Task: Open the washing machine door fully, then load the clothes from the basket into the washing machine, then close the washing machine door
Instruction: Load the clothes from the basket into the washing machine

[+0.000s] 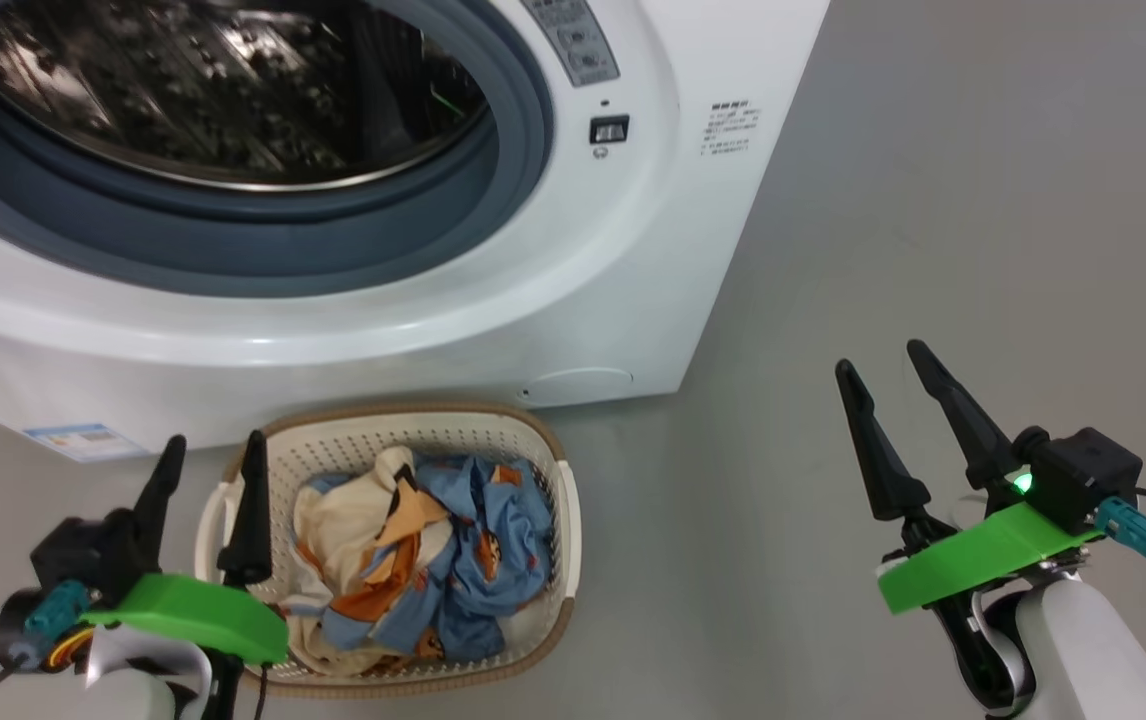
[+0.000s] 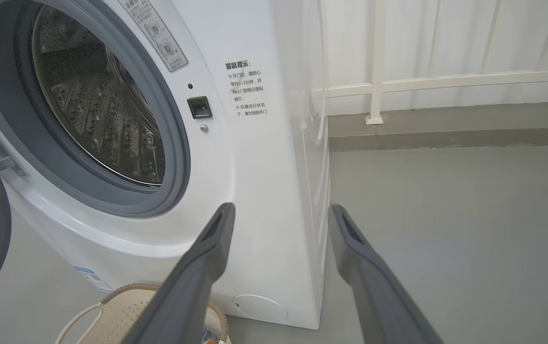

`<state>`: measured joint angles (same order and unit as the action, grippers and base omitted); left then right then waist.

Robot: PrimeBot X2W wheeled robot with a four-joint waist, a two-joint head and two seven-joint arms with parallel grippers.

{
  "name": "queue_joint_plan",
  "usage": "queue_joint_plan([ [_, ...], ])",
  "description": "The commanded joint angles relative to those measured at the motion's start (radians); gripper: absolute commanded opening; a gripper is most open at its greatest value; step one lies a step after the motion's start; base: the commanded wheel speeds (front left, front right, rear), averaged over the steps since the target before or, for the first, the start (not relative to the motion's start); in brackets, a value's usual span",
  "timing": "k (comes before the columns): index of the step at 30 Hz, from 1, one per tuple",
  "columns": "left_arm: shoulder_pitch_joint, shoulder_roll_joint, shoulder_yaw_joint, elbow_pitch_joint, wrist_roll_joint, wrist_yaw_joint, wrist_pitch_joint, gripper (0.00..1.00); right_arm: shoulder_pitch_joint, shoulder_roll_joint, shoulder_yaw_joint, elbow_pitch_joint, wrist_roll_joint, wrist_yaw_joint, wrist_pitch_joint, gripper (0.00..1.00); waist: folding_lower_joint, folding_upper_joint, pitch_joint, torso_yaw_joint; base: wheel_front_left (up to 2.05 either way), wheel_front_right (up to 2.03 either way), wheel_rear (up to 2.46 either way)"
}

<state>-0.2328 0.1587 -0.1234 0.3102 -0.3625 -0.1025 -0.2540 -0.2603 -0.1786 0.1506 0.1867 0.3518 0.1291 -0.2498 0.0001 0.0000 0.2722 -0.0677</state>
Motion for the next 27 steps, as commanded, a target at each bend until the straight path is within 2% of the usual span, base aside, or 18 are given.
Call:
queue_joint_plan([
  [1, -0.043, 0.031, 0.028, 0.002, -0.008, -0.003, -0.005, 1.0, -0.023, 0.009, 0.016, -0.031, -0.018, 0.002, -0.012, 1.0, -0.0001, 0.0, 0.061, -0.021, 0.0, 0.0, 0.0],
  [18, -0.254, 0.046, -0.034, 0.339, -0.031, -0.021, 0.016, 1.0, -0.105, 0.044, 0.009, -0.049, -0.028, 0.002, -0.012, 1.0, -0.0001, 0.0, 0.276, -0.071, 0.0, 0.0, 0.0],
  [27, -0.38, 0.066, -0.063, 0.584, -0.069, -0.027, 0.011, 1.0, -0.161, 0.068, 0.024, -0.064, -0.037, 0.002, -0.012, 1.0, -0.0001, 0.0, 0.382, -0.116, 0.0, 0.0, 0.0],
])
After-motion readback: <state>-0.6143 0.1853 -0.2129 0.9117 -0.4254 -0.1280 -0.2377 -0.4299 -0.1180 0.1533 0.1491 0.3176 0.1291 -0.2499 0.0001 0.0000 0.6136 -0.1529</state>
